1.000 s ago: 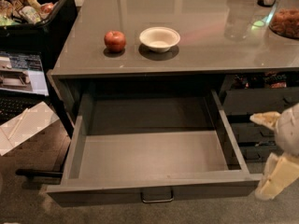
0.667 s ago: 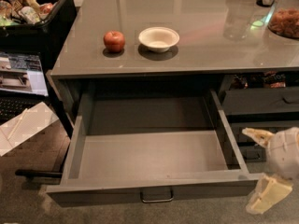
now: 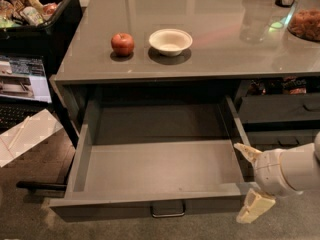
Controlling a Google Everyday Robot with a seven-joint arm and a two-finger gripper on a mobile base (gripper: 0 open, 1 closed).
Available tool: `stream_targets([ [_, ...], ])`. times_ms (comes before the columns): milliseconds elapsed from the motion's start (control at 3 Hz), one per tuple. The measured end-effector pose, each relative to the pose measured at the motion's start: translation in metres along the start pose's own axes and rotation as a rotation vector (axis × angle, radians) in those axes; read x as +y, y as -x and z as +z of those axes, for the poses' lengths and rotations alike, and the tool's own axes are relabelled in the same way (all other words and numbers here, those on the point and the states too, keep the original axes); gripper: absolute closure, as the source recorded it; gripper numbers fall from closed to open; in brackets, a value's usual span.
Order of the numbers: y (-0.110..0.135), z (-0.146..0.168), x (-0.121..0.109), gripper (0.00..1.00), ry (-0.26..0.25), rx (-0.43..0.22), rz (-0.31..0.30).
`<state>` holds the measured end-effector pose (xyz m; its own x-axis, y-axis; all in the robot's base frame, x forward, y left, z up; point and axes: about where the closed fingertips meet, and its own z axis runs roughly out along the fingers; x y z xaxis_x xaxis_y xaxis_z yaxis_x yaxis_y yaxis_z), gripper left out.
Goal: Close top drawer
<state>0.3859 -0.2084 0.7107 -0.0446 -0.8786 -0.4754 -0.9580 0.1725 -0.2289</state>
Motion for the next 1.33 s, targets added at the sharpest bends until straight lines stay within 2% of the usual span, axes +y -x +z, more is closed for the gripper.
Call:
stream_targets([
  [667,-0.002,0.052,-0.013,0.00,0.018,0.000,-0.024],
  [1000,0.002,0.062,-0.028,0.19,0.000,0.001,-0.031],
  [1333,0.009,0.065,-0.047,0.42,-0.034,0.000,-0.050],
])
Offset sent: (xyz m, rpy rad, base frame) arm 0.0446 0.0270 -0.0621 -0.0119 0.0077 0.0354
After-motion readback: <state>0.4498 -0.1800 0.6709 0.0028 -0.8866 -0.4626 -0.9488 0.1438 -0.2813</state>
